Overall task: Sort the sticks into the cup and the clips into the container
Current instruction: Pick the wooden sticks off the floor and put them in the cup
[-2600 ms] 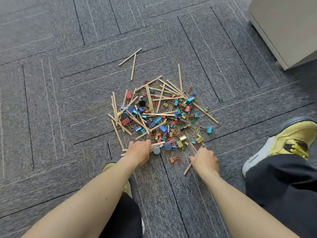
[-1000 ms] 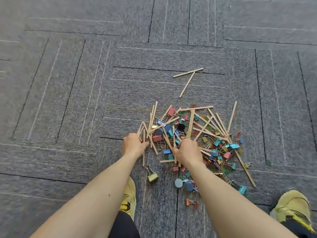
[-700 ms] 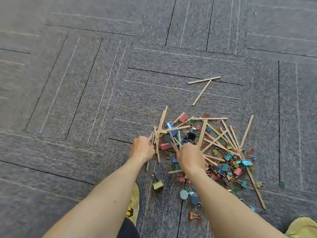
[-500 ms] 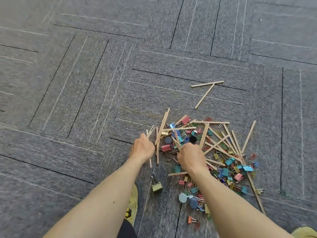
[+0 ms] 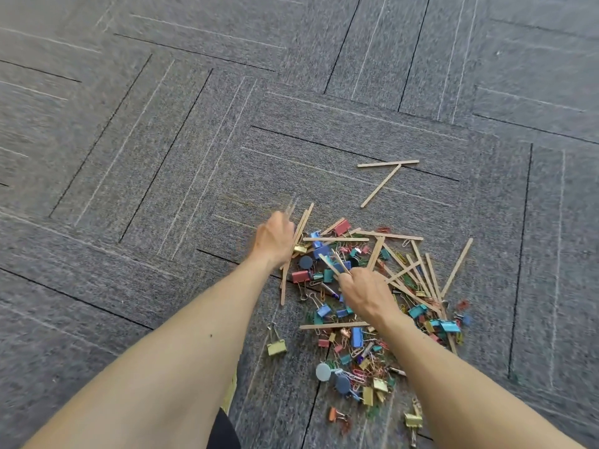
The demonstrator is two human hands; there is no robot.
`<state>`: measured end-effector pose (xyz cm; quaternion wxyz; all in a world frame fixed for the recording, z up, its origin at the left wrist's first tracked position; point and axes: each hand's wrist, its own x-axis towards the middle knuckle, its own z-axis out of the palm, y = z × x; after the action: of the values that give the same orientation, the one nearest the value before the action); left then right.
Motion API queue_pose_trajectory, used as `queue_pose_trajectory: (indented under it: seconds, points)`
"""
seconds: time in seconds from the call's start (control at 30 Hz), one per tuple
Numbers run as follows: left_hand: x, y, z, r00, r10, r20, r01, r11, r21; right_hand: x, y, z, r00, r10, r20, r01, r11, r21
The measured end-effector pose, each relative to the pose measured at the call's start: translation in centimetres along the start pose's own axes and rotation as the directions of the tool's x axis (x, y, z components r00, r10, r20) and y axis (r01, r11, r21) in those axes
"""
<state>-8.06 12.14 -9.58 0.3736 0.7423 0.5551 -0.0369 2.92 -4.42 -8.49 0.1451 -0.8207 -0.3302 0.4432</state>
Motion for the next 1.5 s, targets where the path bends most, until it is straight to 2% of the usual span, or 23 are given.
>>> queue_pose_trajectory:
  seconds: [0.13,0.27,0.4,0.53,0.6,0.7,0.77,0.97,1.07,1.17,1.33,1.5]
  points:
    - [0.2,2.1,1.3,0.993,0.104,0.050,-0.107,0.993,0.046,0.6,1.8,-2.0,1.000,0.010,-0.002,-0.010,0.999,0.032]
    - [0.5,3.7,3.0,0.983,0.149,0.104,-0.166,0.969,0.183,1.2,3.0,-4.6,0.999,0.011,0.031,-0.014,0.994,0.109]
    - [0.2,5.1,4.0,0.984,0.131,0.119,-0.162,0.936,0.313,1.3,3.7,-6.7,0.999,-0.016,-0.028,0.018,0.998,0.060]
    - [0.0,6.0,4.4,0.987,0.160,0.030,-0.160,0.916,0.368,1.5,4.3,-7.6,0.999,-0.008,-0.035,0.010,0.998,0.058]
    - [0.1,6.4,4.5,0.986,0.169,0.015,-0.161,0.908,0.387,1.6,4.5,-8.0,1.000,-0.004,-0.018,0.006,0.996,0.090]
    - [0.5,6.8,4.8,0.988,0.148,0.035,-0.148,0.887,0.437,1.8,4.9,-8.6,0.999,0.048,0.022,-0.051,0.971,0.234]
    - [0.7,6.8,5.1,0.991,0.125,0.048,-0.133,0.882,0.453,2.3,5.2,-8.9,0.998,0.066,0.014,-0.068,0.969,0.238]
    - [1.3,6.2,4.4,0.988,0.090,0.125,-0.131,0.918,0.373,4.4,4.7,-10.6,0.999,0.005,-0.047,-0.001,0.997,0.080]
    - [2.0,5.3,3.2,0.992,0.074,0.101,-0.101,0.951,0.294,5.8,4.4,-11.1,0.995,-0.028,-0.096,0.023,0.998,-0.052]
    - [2.8,4.4,2.3,0.999,0.013,0.048,-0.023,0.978,0.205,7.0,4.1,-11.1,0.988,-0.006,-0.157,-0.019,0.988,-0.154]
    - [3.7,3.5,1.1,0.995,-0.096,-0.019,0.097,0.993,0.067,8.3,3.5,-10.7,0.985,0.032,-0.171,-0.071,0.971,-0.228]
    - [4.3,2.6,1.1,0.989,-0.143,0.034,0.143,0.990,0.008,8.8,3.9,-10.1,0.985,-0.011,-0.172,-0.038,0.961,-0.274]
